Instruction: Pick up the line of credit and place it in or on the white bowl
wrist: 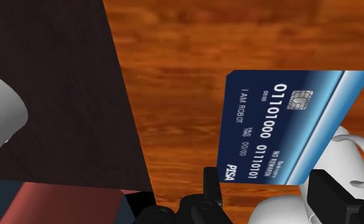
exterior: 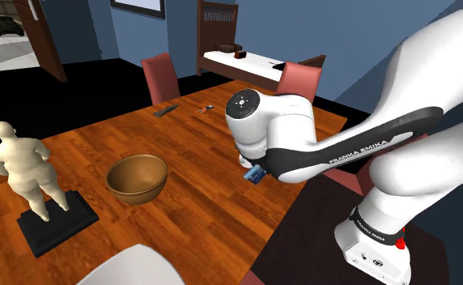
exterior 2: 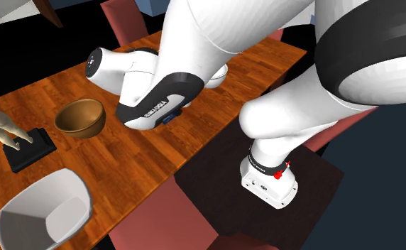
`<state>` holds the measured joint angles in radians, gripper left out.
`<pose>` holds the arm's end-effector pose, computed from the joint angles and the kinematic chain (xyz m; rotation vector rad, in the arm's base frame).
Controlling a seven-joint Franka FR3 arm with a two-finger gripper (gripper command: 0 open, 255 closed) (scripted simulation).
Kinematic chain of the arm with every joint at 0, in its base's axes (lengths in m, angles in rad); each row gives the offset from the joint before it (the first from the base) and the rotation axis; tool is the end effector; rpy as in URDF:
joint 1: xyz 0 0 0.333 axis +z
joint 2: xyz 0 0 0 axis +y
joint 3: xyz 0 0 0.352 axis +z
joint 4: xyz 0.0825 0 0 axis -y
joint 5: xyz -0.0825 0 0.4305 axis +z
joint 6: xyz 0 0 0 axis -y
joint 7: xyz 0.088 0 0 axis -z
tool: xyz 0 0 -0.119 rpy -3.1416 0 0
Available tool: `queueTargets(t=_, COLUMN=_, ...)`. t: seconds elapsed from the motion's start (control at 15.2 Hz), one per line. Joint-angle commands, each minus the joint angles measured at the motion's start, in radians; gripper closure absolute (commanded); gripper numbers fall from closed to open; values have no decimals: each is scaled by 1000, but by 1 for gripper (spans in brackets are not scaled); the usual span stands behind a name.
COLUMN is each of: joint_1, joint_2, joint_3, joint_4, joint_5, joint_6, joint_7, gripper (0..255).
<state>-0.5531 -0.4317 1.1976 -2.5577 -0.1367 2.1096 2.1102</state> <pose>0.3635 0.2284 0.3026 1.9919 -1.8003 0.5957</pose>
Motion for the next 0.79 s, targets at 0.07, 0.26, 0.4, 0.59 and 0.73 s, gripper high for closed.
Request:
queueTargets(t=0.07, joint_1=44, joint_2=-33, joint_3=-49, joint_4=14, joint_5=23, joint_6=-41, joint_7=-35, gripper=255)
queueTargets(t=0.26, joint_1=70, joint_2=-57, joint_3=-83, joint_4=26, joint_5=35, joint_6=-71, joint_7=-61, gripper=255)
queueTargets(t=0.4, joint_1=49, joint_2=-60, joint_3=-122, joint_4=3, joint_5=11, joint_6=-37, joint_7=-100, gripper=255)
queueTargets(t=0.59, joint_1=5, joint_2=-56, joint_3=-172, joint_4=-22, joint_5=-33, joint_6=15, joint_7=-155, gripper=255)
queueTargets(t=0.73, joint_1=-32, joint_2=-47, joint_3=-201, joint_4=-31, joint_5=-67, joint_6=50, joint_7=-188, gripper=255)
